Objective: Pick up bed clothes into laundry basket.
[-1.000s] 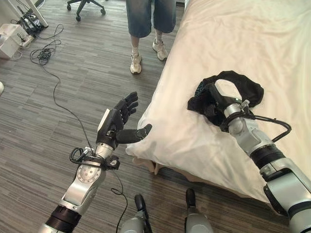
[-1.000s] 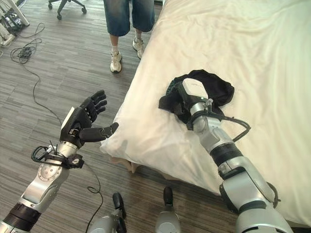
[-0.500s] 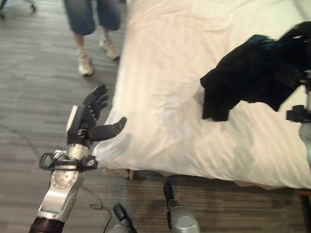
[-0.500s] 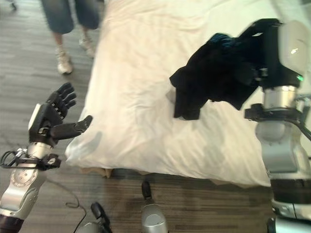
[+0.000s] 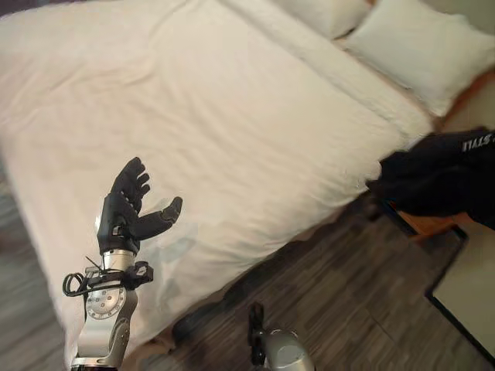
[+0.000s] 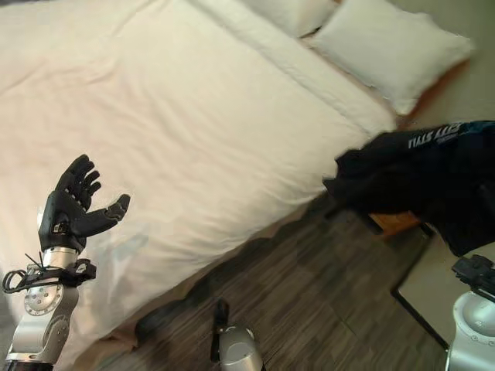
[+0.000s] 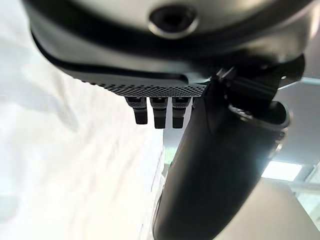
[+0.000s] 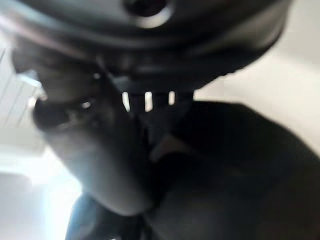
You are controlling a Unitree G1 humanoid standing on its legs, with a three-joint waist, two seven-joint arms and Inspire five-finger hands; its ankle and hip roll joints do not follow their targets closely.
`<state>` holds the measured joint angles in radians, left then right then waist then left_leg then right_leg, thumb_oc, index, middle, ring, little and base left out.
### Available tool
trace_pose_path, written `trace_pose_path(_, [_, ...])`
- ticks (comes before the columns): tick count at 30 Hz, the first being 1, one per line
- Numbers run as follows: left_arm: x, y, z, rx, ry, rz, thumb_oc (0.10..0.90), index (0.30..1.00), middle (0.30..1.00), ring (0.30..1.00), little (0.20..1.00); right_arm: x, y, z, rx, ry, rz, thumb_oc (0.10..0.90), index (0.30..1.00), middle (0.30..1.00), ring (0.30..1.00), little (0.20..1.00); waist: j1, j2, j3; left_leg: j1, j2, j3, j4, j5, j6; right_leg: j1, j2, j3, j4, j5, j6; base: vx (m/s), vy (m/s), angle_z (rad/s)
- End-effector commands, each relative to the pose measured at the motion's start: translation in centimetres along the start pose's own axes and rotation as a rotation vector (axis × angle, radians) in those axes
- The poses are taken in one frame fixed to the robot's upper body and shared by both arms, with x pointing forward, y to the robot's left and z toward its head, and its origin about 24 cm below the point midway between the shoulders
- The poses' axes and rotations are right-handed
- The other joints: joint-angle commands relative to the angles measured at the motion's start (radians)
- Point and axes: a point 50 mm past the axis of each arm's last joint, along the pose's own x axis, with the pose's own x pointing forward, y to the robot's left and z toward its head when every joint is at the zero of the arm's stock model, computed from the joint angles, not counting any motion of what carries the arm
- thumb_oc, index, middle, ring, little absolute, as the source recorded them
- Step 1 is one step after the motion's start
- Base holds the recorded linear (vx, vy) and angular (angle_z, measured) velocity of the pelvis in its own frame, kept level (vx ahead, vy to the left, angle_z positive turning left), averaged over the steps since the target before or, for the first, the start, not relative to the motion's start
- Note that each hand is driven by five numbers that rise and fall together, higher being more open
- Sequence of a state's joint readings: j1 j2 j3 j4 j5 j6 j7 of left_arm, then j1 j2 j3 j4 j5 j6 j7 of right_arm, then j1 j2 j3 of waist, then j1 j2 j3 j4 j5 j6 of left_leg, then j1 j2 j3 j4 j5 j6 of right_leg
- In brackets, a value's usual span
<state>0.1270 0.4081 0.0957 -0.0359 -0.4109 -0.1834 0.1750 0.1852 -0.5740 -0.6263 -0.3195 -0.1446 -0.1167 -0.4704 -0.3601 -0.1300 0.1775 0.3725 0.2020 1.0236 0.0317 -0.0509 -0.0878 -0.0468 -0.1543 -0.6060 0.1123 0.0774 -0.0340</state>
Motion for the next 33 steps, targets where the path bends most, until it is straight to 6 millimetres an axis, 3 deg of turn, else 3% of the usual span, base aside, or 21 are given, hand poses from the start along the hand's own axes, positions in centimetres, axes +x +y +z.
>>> trace_pose_path(1, [0.7, -0.7, 6.6, -0.001, -0.34, -0.037, 0.8, 0.9, 0.9, 0.9, 0.9, 3.6, -1.6, 6.2, 0.109, -0.346, -0.217, 0.4, 0.3, 0.3, 0.3, 0.3, -0.002, 0.01, -0.071, -0.107, 0.04, -0.022, -0.119, -0.054, 0.082, 0.147, -0.222, 0.031, 0.007, -0.006, 0.165, -0.15, -0.045, -1.99])
trace_pose_path(3, [-0.1, 0.2, 6.6, 0.007, -0.346, 0.025, 0.8, 0.9, 0.9, 0.9, 0.9, 3.9, -0.1, 7.5, 0.174, -0.378, -0.221, 0.4, 0.3, 0.3, 0.3, 0.3, 0.077, 0.039, -0.105, -0.098, 0.055, 0.045, -0.116, -0.022, 0.086, 0.219, -0.249, -0.082, 0.03, 0.018, 0.166, -0.21, -0.109, -2.18])
trace_pose_path(5, [-0.6, 0.9, 6.6, 0.021, -0.345, 0.062, 0.8, 0.9, 0.9, 0.9, 0.9, 4.0, 0.8, 8.1, 0.213, -0.391, -0.21, 0.4, 0.3, 0.3, 0.3, 0.3, 0.118, 0.046, -0.107, -0.094, 0.055, 0.053, -0.116, -0.02, 0.088, 0.239, -0.251, -0.101, 0.026, 0.026, 0.169, -0.14, -0.126, -2.28])
trace_pose_path(6, [-1.5, 2.1, 7.2, 0.049, -0.372, 0.129, 0.8, 0.9, 0.9, 0.9, 0.9, 3.9, 2.1, 9.3, 0.285, -0.416, -0.188, 0.4, 0.3, 0.3, 0.3, 0.3, 0.193, 0.056, -0.111, -0.097, 0.058, 0.051, -0.113, -0.001, 0.083, 0.279, -0.237, -0.142, -0.026, 0.029, 0.173, -0.1, -0.218, -2.6])
trace_pose_path(9, [-1.8, 3.3, 9.3, 0.103, -0.475, 0.192, 0.8, 0.9, 0.9, 0.9, 0.9, 3.4, 2.6, 10.4, 0.318, -0.448, -0.173, 0.4, 0.3, 0.3, 0.3, 0.3, 0.226, 0.076, -0.116, -0.083, 0.081, 0.062, -0.109, 0.031, 0.066, 0.292, -0.192, -0.133, -0.136, -0.013, 0.156, -0.07, -0.316, -2.27])
trace_pose_path(12, [-1.2, 1.8, 13.7, 0.119, -0.714, 0.19, 0.8, 0.9, 0.9, 0.9, 0.9, 2.4, 2.8, 10.6, 0.28, -0.469, -0.134, 0.4, 0.3, 0.3, 0.3, 0.3, 0.174, 0.105, -0.137, -0.057, 0.13, 0.102, -0.105, 0.085, 0.025, 0.289, -0.122, -0.09, -0.189, -0.096, 0.116, 0.0, -0.462, -1.04])
trace_pose_path(13, [-1.1, 1.7, 13.7, 0.12, -0.716, 0.194, 0.8, 0.9, 0.9, 0.9, 0.9, 2.4, 2.8, 10.6, 0.279, -0.471, -0.137, 0.4, 0.3, 0.3, 0.3, 0.3, 0.177, 0.109, -0.134, -0.055, 0.138, 0.104, -0.105, 0.091, 0.019, 0.29, -0.115, -0.089, -0.189, -0.102, 0.112, 0.04, -0.394, -0.84])
trace_pose_path(14, [-0.9, -0.7, 15.8, 0.106, -0.843, 0.125, 0.8, 0.9, 0.9, 0.9, 0.9, 1.8, 3.2, 10.6, 0.295, -0.464, -0.105, 0.4, 0.3, 0.3, 0.3, 0.3, 0.119, 0.137, -0.133, -0.035, 0.153, 0.129, -0.102, 0.117, 0.003, 0.291, -0.08, -0.063, -0.193, -0.139, 0.096, 0.04, -0.326, -0.42])
trace_pose_path(17, [-0.2, -3.7, 16.9, 0.049, -0.897, 0.042, 0.8, 0.9, 0.9, 0.9, 0.9, 1.0, 4.3, 11.0, 0.333, -0.466, -0.05, 0.4, 0.3, 0.3, 0.3, 0.3, 0.064, 0.161, -0.126, -0.016, 0.199, 0.169, -0.056, 0.14, -0.025, 0.289, -0.04, -0.029, -0.195, -0.176, 0.073, 0.07, -0.277, -0.21])
trace_pose_path(18, [0.7, -7.0, 18.0, -0.046, -0.924, -0.056, 0.8, 0.9, 0.9, 0.9, 0.9, 0.5, 5.8, 11.2, 0.346, -0.456, 0.016, 0.4, 0.3, 0.3, 0.3, 0.3, 0.014, 0.174, -0.119, 0.006, 0.267, 0.185, 0.072, 0.183, -0.078, 0.28, -0.002, 0.026, -0.196, -0.217, 0.049, 0.23, -0.342, -0.64])
trace_pose_path(20, [1.3, -8.8, 18.8, -0.083, -0.937, -0.115, 0.8, 0.9, 0.9, 0.9, 0.9, 0.2, 6.5, 11.3, 0.364, -0.45, 0.043, 0.4, 0.3, 0.3, 0.3, 0.3, 0.02, 0.184, -0.104, 0.012, 0.313, 0.136, 0.183, 0.229, -0.12, 0.285, 0.026, 0.063, -0.199, -0.244, 0.033, 0.25, -0.242, -1.5])
trace_pose_path(21, [1.7, -11.2, 19.5, -0.096, -0.951, -0.197, 0.8, 0.9, 0.9, 0.9, 0.9, -0.4, 7.6, 11.3, 0.357, -0.452, 0.11, 0.4, 0.3, 0.3, 0.3, 0.3, 0.03, 0.19, -0.093, -0.028, 0.311, -0.061, 0.384, 0.213, -0.121, 0.284, 0.054, 0.129, -0.2, -0.262, 0.019, 0.23, -0.216, -2.35])
trace_pose_path(22, [1.8, -12.3, 19.6, -0.093, -0.958, -0.239, 0.8, 0.9, 0.9, 0.9, 0.9, -0.9, 8.2, 11.1, 0.362, -0.448, 0.155, 0.4, 0.3, 0.3, 0.3, 0.3, 0.035, 0.191, -0.089, -0.049, 0.295, -0.18, 0.484, 0.18, -0.107, 0.274, 0.066, 0.182, -0.2, -0.27, 0.014, 0.21, -0.183, -2.35])
trace_pose_path(23, [1.9, -12.4, 19.6, -0.093, -0.959, -0.24, 0.8, 0.9, 0.9, 0.9, 0.9, -0.9, 8.2, 11.1, 0.361, -0.448, 0.154, 0.4, 0.3, 0.3, 0.3, 0.3, 0.035, 0.193, -0.089, -0.053, 0.299, -0.182, 0.489, 0.177, -0.107, 0.273, 0.068, 0.181, -0.2, -0.27, 0.014, 0.12, -0.119, -1.95])
trace_pose_path(24, [2.2, -14.7, 19.5, -0.089, -0.943, -0.315, 0.8, 0.9, 0.9, 0.9, 0.9, -1.6, 9.1, 10.5, 0.329, -0.436, 0.236, 0.4, 0.3, 0.3, 0.3, 0.3, 0.03, 0.199, -0.081, -0.082, 0.293, -0.326, 0.623, 0.192, -0.106, 0.266, 0.088, 0.246, -0.2, -0.28, 0.01, 0.11, -0.091, -1.59])
trace_pose_path(25, [2.3, -15.9, 19.6, -0.087, -0.936, -0.348, 0.8, 0.9, 0.9, 0.9, 0.9, -1.9, 9.3, 10.2, 0.303, -0.432, 0.267, 0.4, 0.3, 0.3, 0.3, 0.3, 0.023, 0.201, -0.076, -0.101, 0.295, -0.382, 0.663, 0.19, -0.098, 0.264, 0.094, 0.267, -0.2, -0.281, 0.011, 0.11, -0.092, -1.4])
trace_pose_path(26, [2.4, -16.0, 19.6, -0.088, -0.937, -0.348, 0.8, 0.9, 0.9, 0.9, 0.9, -1.8, 9.3, 10.2, 0.303, -0.432, 0.266, 0.4, 0.3, 0.3, 0.3, 0.3, 0.023, 0.203, -0.076, -0.104, 0.298, -0.385, 0.665, 0.189, -0.098, 0.263, 0.095, 0.266, -0.2, -0.281, 0.01, 0.06, -0.019, -1.14])
trace_pose_path(28, [3.2, -18.3, 19.4, -0.066, -0.891, -0.393, 0.8, 0.9, 0.9, 0.9, 0.9, -2.2, 9.5, 8.9, 0.199, -0.425, 0.33, 0.4, 0.3, 0.3, 0.3, 0.3, 0.009, 0.201, -0.068, -0.183, 0.268, -0.528, 0.693, 0.131, -0.053, 0.257, 0.097, 0.352, -0.2, -0.268, 0.03, 0.03, 0.017, -1.44])
trace_pose_path(29, [3.4, -18.8, 19.3, -0.052, -0.881, -0.399, 0.8, 0.9, 0.9, 0.9, 0.9, -2.3, 9.6, 8.5, 0.179, -0.415, 0.346, 0.4, 0.3, 0.3, 0.3, 0.3, 0.004, 0.191, -0.067, -0.21, 0.251, -0.541, 0.646, 0.109, -0.017, 0.249, 0.092, 0.38, -0.2, -0.241, 0.037, 0.01, 0.067, -1.36])
trace_pose_path(32, [3.6, -19.6, 18.7, -0.037, -0.852, -0.41, 0.8, 0.9, 0.9, 0.9, 0.9, -2.2, 9.4, 8.0, 0.127, -0.421, 0.346, 0.4, 0.3, 0.3, 0.3, 0.3, 0.009, 0.175, -0.073, -0.249, 0.212, -0.588, 0.535, 0.076, 0.006, 0.242, 0.079, 0.463, -0.2, -0.224, 0.061, 0.06, 0.122, -1.54])
trace_pose_path(33, [3.8, -19.9, 17.9, -0.013, -0.82, -0.413, 0.8, 0.9, 0.9, 0.9, 0.9, -2.0, 9.3, 7.8, 0.09, -0.437, 0.338, 0.4, 0.3, 0.3, 0.3, 0.3, 0.004, 0.172, -0.068, -0.265, 0.159, -0.666, 0.343, 0.038, 0.014, 0.232, 0.077, 0.539, -0.2, -0.206, 0.09, 0.13, 0.225, -1.93])
